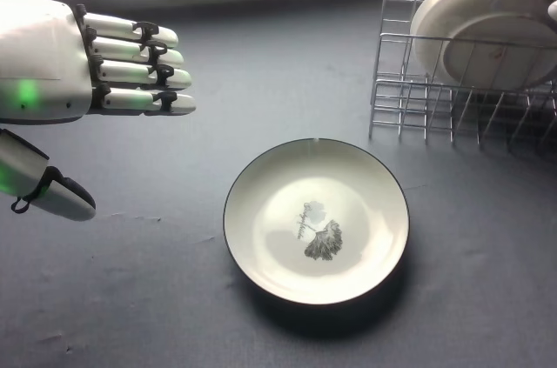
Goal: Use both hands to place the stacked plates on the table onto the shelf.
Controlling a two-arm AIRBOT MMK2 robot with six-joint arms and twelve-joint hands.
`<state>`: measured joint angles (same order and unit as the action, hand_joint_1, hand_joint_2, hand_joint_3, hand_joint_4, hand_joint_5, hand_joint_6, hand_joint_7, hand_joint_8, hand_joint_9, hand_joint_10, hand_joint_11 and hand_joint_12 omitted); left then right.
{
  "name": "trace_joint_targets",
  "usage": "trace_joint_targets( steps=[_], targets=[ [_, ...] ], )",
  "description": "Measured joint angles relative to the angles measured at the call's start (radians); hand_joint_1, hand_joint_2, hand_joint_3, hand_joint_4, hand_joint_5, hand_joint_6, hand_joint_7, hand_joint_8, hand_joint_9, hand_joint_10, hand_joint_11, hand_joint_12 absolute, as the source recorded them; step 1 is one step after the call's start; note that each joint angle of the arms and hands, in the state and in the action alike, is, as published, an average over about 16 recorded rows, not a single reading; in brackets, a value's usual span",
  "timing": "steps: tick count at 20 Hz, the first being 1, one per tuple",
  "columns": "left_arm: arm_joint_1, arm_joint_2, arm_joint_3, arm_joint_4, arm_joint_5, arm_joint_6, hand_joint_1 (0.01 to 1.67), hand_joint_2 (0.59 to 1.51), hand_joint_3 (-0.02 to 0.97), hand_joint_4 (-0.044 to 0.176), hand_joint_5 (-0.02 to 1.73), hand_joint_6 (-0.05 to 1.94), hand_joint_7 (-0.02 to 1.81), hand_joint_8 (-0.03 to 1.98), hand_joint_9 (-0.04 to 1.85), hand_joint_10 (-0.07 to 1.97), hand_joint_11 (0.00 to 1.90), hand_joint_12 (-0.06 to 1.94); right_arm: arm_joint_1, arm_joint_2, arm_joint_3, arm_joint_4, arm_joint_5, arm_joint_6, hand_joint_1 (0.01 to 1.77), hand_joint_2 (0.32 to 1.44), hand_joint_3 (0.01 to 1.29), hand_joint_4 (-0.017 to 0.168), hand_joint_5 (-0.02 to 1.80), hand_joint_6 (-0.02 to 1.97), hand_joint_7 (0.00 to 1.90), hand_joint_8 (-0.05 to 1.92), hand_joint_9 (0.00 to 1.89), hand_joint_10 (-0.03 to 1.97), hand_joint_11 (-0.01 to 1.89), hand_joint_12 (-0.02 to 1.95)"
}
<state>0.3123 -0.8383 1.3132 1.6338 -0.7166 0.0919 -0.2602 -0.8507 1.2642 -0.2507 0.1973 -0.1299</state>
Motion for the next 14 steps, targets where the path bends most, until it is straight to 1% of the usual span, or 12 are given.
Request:
trace_joint_targets(
  steps=[3, 6, 7, 10, 14],
  targets=[
    [0.0, -0.004, 0.003, 0.0, -0.007, -0.012, 0.01, 1.05, 0.02, 0.002, 0.02, 0.01, 0.01, 0.01, 0.02, 0.0, 0.01, 0.0, 0.008, 0.0, -0.01, -0.011, 0.02, 0.0, 1.25, 1.04, 0.01, -0.004, 0.8, 0.27, 0.9, 0.18, 0.9, 0.09, 0.47, 1.12],
    [0.003, -0.011, 0.008, 0.001, -0.027, -0.043, 0.01, 1.051, 0.02, 0.002, 0.02, 0.01, 0.01, 0.01, 0.02, 0.01, 0.01, 0.0, 0.02, 0.0, -0.024, -0.047, 0.048, 0.0, 1.22, 1.05, 0.01, -0.003, 0.74, 0.09, 0.82, 0.03, 0.83, 0.03, 0.36, 1.15],
    [0.004, -0.015, 0.011, 0.001, -0.036, -0.057, 0.01, 1.051, 0.02, 0.002, 0.02, 0.01, 0.01, 0.01, 0.02, 0.01, 0.01, 0.0, 0.024, 0.0, -0.03, -0.066, 0.059, 0.0, 1.21, 1.05, 0.01, -0.003, 0.71, 0.04, 0.8, 0.01, 0.8, 0.03, 0.33, 1.16],
    [0.012, -0.028, 0.016, 0.004, -0.071, -0.101, 0.01, 1.052, 0.02, 0.002, 0.01, 0.01, 0.01, 0.01, 0.02, 0.01, 0.01, 0.0, 0.035, -0.001, -0.05, -0.152, 0.097, 0.0, 1.18, 1.05, 0.01, -0.003, 0.63, 0.02, 0.7, 0.01, 0.7, 0.02, 0.23, 1.18],
    [0.026, -0.054, 0.024, 0.016, -0.127, -0.157, 0.01, 1.053, 0.02, 0.002, 0.01, 0.01, 0.02, 0.01, 0.02, 0.01, 0.01, 0.0, 0.049, -0.005, -0.084, -0.32, 0.166, 0.0, 1.11, 1.06, 0.01, -0.003, 0.51, 0.02, 0.55, 0.01, 0.55, 0.02, 0.12, 1.14]
  ],
)
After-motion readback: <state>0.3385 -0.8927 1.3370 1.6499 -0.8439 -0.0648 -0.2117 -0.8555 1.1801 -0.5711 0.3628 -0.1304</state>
